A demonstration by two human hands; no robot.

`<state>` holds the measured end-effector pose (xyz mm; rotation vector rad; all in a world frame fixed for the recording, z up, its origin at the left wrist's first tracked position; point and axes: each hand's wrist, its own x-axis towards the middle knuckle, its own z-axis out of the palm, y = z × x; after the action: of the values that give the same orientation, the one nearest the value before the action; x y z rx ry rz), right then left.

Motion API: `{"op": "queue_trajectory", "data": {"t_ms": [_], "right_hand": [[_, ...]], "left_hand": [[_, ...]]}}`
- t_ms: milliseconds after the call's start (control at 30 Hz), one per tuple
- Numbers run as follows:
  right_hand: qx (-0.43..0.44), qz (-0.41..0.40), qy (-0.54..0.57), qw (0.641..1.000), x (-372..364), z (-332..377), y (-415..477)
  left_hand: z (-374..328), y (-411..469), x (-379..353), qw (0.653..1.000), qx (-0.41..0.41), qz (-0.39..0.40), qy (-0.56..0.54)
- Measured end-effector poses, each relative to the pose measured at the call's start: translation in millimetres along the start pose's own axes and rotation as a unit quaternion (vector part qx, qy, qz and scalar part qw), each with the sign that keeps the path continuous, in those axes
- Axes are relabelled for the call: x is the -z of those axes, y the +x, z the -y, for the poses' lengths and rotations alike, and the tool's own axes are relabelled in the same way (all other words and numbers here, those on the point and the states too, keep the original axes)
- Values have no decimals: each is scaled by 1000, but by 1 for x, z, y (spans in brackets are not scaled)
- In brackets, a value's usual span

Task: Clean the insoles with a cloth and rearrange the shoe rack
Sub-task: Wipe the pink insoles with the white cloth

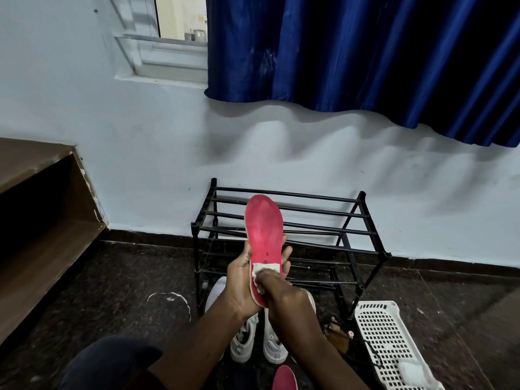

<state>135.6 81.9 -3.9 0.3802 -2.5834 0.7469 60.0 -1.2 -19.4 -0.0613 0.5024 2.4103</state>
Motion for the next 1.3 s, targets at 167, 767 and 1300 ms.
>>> {"op": "queue_trajectory", "data": {"t_ms": [167, 767, 1300], "right_hand": [[-43, -29, -6, 999, 15, -4, 33], [-57, -5, 144, 988, 14, -8, 25], [-46, -29, 160, 986, 44, -20, 21]], "left_hand": [[4, 3, -2, 998, 47, -12, 28], [11, -2, 2, 1000, 10, -25, 5], [6, 29, -32, 996, -31, -69, -47]]}}
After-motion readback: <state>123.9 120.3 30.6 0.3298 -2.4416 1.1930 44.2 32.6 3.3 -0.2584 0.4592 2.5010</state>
